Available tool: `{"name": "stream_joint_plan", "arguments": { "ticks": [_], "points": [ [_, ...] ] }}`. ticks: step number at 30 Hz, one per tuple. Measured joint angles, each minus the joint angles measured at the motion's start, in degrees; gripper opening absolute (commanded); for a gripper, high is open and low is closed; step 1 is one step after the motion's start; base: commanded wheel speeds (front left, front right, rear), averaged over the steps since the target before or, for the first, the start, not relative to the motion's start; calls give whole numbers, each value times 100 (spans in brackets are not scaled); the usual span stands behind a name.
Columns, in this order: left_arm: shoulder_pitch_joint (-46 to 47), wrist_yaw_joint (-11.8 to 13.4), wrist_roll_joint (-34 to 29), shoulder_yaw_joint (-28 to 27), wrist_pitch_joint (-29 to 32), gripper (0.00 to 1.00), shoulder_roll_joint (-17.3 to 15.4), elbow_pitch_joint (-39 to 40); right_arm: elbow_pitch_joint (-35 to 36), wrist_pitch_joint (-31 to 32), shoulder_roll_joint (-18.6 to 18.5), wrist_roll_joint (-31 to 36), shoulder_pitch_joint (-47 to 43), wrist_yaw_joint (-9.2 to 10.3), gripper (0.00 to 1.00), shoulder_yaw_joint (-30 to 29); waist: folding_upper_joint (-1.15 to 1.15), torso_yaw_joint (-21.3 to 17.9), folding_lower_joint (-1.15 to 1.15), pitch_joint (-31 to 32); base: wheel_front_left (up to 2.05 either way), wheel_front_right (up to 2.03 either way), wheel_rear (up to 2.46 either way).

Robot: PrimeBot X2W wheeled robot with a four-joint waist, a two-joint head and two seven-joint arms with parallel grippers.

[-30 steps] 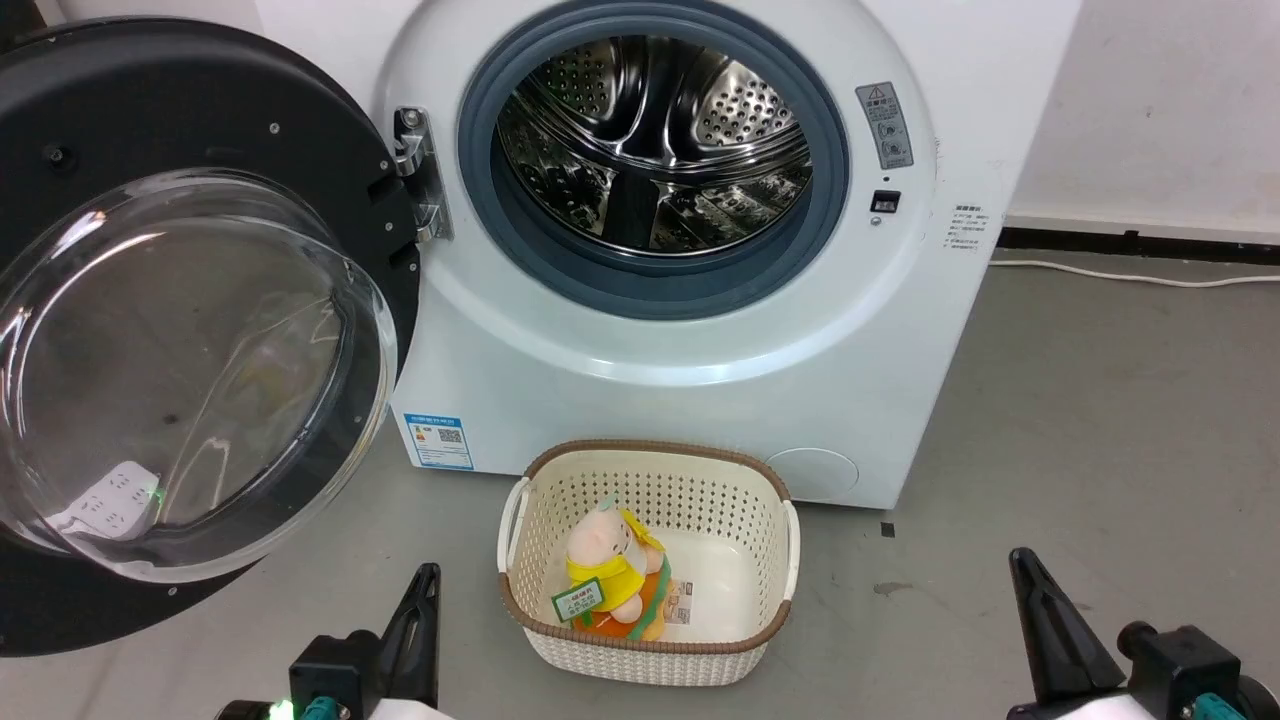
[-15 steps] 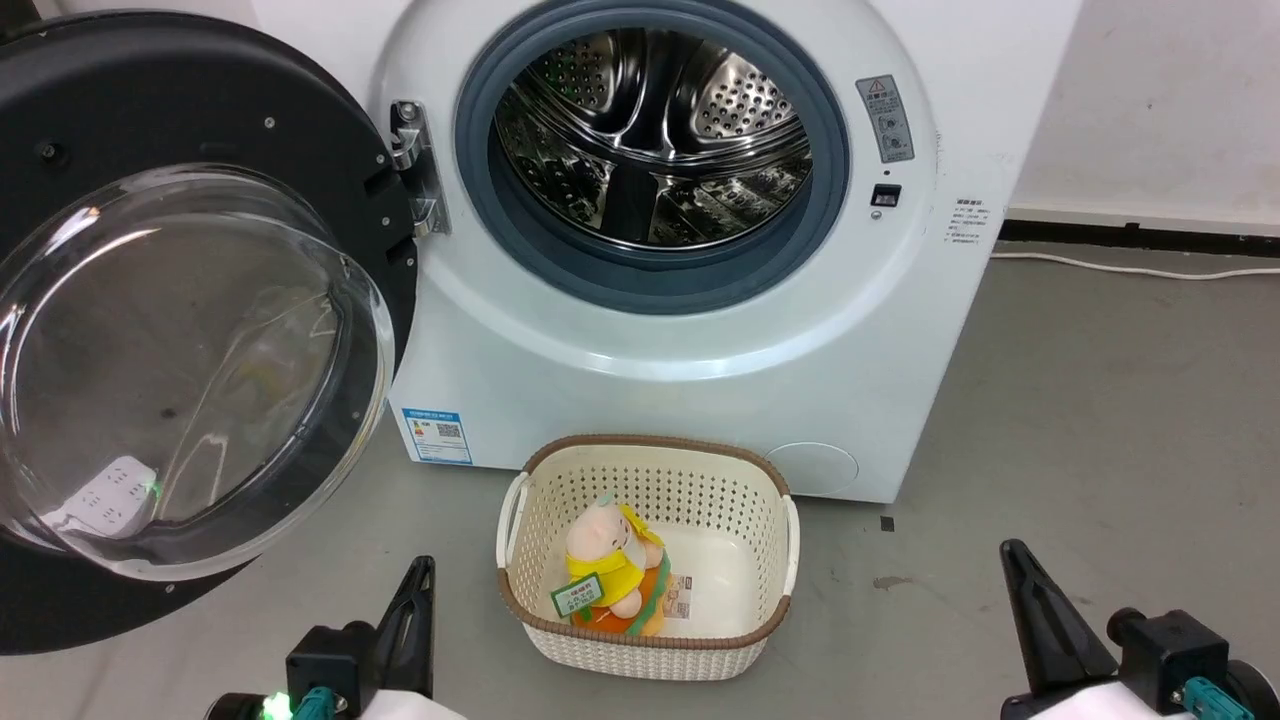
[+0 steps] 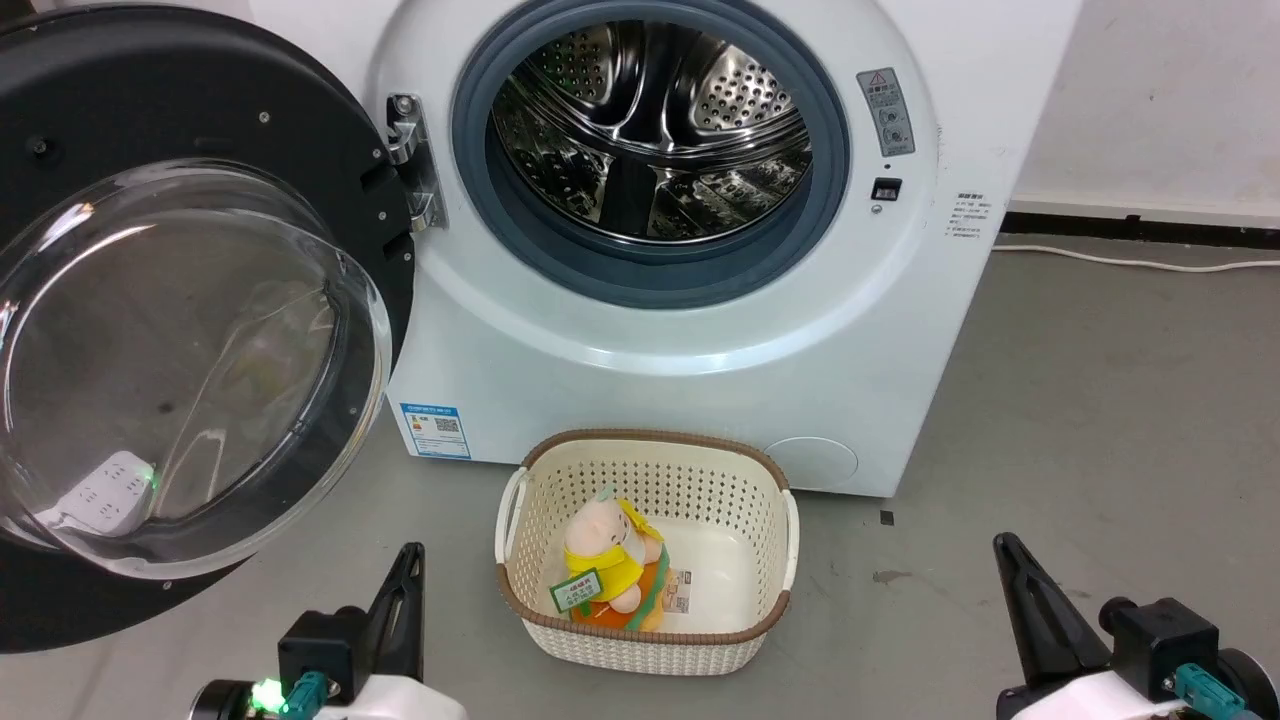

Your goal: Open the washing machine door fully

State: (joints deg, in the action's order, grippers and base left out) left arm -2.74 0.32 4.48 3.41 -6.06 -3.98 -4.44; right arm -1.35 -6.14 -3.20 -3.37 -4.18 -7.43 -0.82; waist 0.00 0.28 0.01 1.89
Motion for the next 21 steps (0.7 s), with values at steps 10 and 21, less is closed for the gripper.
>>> {"name": "stream_joint_plan", "arguments": {
  "ticks": [10, 21],
  "points": [
    [47, 0, -92, -53, 110, 0, 16, 73, 12, 122, 0, 76, 65, 0, 0, 13, 0, -5, -1, -37, 0, 0, 0],
    [69, 0, -181, -115, 250, 0, 65, 160, 30, 255, 1, 147, 130, -1, 0, 26, 0, -12, -1, -78, 0, 0, 0]
  ]
}}
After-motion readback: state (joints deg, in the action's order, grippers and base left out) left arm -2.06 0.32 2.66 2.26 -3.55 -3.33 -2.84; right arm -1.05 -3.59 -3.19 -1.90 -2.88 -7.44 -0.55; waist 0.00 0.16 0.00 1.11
